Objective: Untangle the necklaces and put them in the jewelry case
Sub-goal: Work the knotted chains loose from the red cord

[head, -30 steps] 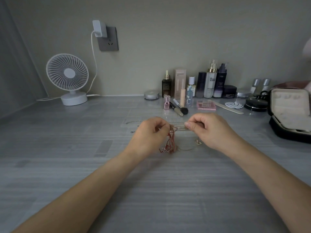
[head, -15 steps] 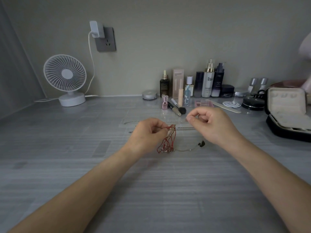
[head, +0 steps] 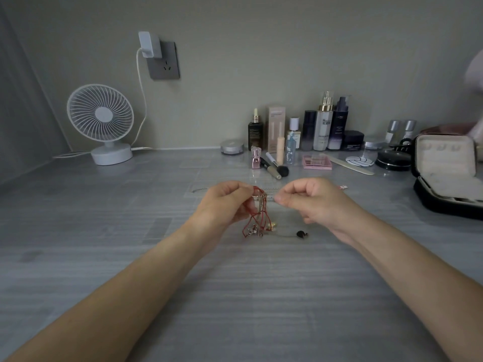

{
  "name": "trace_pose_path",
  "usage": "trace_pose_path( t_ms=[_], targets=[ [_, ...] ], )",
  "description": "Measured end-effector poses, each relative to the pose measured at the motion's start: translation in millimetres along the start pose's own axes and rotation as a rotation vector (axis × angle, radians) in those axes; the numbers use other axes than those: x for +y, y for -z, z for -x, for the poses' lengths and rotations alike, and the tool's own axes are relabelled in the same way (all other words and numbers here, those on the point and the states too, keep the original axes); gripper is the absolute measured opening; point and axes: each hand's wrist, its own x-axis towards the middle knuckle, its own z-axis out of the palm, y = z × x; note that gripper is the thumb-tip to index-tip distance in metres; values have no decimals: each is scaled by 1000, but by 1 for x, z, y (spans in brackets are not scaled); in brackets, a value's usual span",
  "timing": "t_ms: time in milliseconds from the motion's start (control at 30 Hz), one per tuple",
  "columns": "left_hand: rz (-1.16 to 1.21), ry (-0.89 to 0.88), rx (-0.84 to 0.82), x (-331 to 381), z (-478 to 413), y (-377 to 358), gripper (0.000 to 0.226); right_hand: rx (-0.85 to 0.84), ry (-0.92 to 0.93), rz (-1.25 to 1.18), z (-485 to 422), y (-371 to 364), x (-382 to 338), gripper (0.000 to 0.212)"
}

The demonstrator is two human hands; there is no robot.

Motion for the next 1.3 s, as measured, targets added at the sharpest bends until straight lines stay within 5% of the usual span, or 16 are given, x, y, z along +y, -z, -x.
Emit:
trace_pose_path(
  t_ms=[333, 1300],
  targets=[
    [-200, -55, -33, -5, 2, 1, 6, 41, 106, 91, -2, -7, 3, 13],
    [-344, -83, -13, -9, 0, -1, 21, 130, 321, 300, -8, -7, 17, 17]
  ],
)
